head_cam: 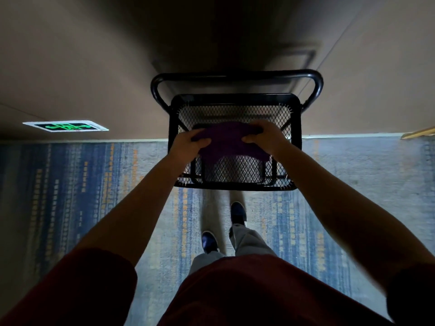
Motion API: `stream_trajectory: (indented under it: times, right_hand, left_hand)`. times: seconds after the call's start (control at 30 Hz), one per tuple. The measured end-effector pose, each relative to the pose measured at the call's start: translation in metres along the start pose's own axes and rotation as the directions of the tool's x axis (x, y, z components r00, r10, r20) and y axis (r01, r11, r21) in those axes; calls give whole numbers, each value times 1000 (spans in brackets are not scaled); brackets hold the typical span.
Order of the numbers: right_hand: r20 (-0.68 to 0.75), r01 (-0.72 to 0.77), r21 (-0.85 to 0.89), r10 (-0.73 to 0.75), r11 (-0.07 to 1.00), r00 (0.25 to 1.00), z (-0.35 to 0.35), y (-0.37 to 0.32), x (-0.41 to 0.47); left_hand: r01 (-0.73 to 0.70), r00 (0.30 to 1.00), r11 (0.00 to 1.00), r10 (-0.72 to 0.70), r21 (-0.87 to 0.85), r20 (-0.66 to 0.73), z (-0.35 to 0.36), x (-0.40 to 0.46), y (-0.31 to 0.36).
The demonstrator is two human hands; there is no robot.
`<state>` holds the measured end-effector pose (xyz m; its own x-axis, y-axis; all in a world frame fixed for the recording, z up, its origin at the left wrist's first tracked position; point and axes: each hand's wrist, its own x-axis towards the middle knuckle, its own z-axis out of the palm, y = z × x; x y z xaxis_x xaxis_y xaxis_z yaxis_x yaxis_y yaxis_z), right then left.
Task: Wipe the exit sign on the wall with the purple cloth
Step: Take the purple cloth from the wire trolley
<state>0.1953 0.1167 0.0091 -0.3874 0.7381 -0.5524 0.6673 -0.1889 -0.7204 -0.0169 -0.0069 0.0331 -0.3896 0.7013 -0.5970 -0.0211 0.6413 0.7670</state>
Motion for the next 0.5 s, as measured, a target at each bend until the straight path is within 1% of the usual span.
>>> stream_trajectory:
  times: [0.1,0.17,0.3,0.4,0.5]
  right_hand:
    - [-36,159,-4,-159,987,987,-4,-29,-18]
    - [-56,261,-19,-262,965,963,-1,-50,-33]
    - [-106,407,-70,-413,911,905,19,-89,-67]
    - [-161,480,-54,-482,876,862,41,-115,-97]
    - [-170,542,-47,-541,839,824,69,-145,-128]
  left_hand:
    - [-107,992,992,111,65,-61,-23,-25,9]
    - [-141,983,989,145,40,-112,-40,-42,12]
    - [-197,971,975,180,-100,-155,-78,-78,17]
    - [-244,955,948,198,-204,-221,-112,-104,14]
    - [-266,950,877,169,-400,-262,-152,-135,7]
